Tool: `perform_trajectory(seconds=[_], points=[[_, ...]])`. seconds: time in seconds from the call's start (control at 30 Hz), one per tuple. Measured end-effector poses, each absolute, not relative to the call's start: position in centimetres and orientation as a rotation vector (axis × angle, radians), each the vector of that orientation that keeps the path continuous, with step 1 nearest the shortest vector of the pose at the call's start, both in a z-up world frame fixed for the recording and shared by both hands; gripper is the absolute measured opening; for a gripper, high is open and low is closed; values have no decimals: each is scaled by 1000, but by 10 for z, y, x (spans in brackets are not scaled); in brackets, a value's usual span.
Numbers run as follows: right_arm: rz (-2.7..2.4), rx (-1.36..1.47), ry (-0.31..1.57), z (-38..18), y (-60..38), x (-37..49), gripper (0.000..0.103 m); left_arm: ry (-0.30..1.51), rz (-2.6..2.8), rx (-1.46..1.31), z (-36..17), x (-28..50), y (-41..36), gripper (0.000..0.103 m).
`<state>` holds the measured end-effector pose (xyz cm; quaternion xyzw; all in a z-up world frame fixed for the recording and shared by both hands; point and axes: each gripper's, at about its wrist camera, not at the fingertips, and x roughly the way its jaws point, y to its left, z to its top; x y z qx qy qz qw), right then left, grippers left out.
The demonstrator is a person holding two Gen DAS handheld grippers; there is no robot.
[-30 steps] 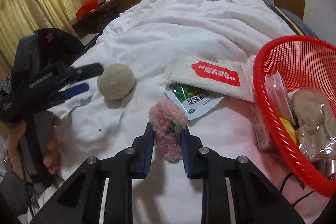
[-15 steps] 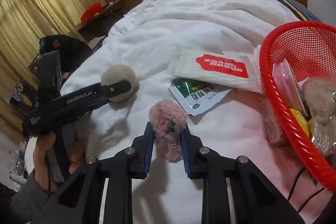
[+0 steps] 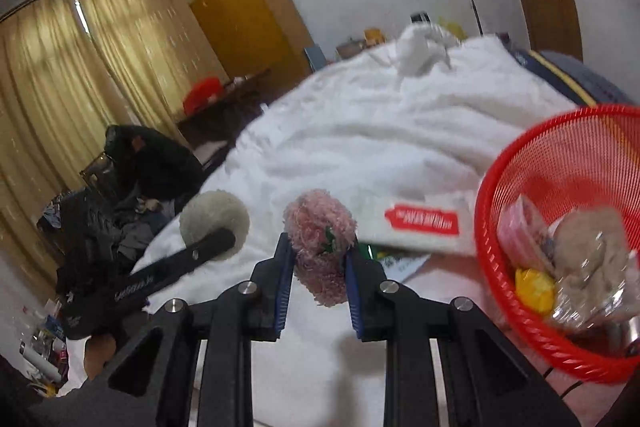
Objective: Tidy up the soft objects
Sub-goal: 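Grasp the beige felt ball with the left gripper, then carry the ball and pom-pom over the basket and open both grippers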
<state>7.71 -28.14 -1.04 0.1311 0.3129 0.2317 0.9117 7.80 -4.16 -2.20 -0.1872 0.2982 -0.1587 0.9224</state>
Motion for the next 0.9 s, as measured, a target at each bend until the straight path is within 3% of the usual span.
perform_trajectory(seconds=[0.2,0.47,0.7,0.9], points=[[441,183,606,28,-296,64,23,500,-354,-246,21,59,-74,62],[337,226,586,56,-390,37,24,616,-494,-202,54,74,-143,62],[144,264,712,28,-458,63,24,811,-582,-141,46,104,-238,62],[65,232,849,1,-480,76,26,877,-656,-1,22,107,-327,62]])
